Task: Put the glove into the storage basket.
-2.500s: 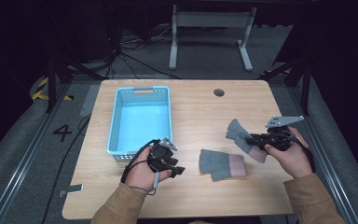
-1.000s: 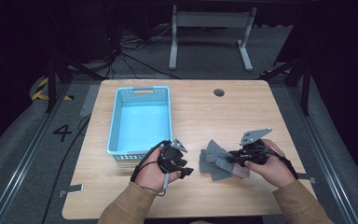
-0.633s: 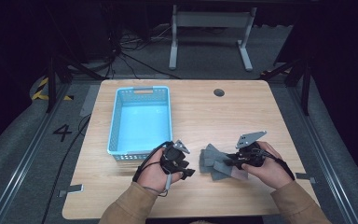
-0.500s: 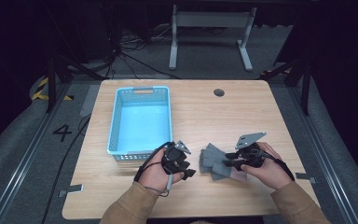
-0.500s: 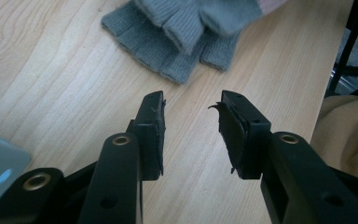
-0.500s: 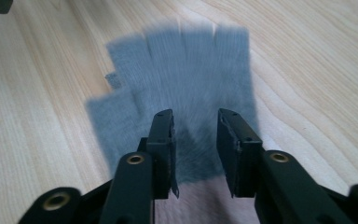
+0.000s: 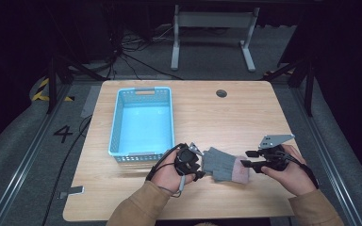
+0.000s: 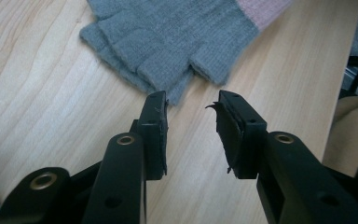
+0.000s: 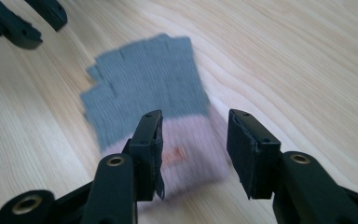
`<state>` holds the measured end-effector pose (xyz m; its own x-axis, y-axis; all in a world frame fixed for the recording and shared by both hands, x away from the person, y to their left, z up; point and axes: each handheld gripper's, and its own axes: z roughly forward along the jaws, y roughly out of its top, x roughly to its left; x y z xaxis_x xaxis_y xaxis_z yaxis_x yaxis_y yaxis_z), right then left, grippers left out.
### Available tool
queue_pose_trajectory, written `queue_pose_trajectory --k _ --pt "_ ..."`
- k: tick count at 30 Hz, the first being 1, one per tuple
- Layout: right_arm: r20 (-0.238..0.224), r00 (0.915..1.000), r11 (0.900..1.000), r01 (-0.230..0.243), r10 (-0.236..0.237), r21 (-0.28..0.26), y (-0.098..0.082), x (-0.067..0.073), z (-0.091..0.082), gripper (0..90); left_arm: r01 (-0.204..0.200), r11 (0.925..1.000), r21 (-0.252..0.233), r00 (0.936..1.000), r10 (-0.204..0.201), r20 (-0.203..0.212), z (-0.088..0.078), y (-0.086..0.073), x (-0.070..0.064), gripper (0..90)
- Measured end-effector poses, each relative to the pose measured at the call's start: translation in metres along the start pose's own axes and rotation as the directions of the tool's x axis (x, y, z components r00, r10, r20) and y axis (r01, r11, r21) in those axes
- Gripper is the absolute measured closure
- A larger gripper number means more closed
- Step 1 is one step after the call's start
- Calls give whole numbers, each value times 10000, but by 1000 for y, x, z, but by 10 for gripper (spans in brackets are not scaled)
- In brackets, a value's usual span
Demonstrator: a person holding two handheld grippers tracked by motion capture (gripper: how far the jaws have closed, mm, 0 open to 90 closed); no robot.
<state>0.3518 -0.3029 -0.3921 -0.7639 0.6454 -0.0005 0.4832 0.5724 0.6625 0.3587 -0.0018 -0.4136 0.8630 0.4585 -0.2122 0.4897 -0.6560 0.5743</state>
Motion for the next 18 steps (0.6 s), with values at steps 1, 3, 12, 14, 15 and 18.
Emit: queue_pose_trajectory --k 1,3,12,14,15,18 --pt "0 10000 10000 0 0 0 0 0 0 572 0 10000 0 10000 0 0 0 0 0 656" --pt "99 9999 9997 -95 93 235 -6 -3 -3 590 39 10000 44 10000 -39 -26 4 2 1 662" --pt "708 9968 9918 -447 364 1198 -30 -19 -3 653 -35 9991 412 9997 45 -254 18 5 8 730" --pt "742 9969 9903 -371 273 1337 -33 -21 0 664 -64 9985 540 9996 78 -256 22 6 9 744" --pt "742 9969 9903 -371 273 1337 -33 -21 0 664 -64 9985 540 9996 78 -256 22 6 9 750" --pt "666 9977 9887 -244 146 1478 -37 -23 3 672 -81 9977 674 9997 95 -208 27 6 9 756"
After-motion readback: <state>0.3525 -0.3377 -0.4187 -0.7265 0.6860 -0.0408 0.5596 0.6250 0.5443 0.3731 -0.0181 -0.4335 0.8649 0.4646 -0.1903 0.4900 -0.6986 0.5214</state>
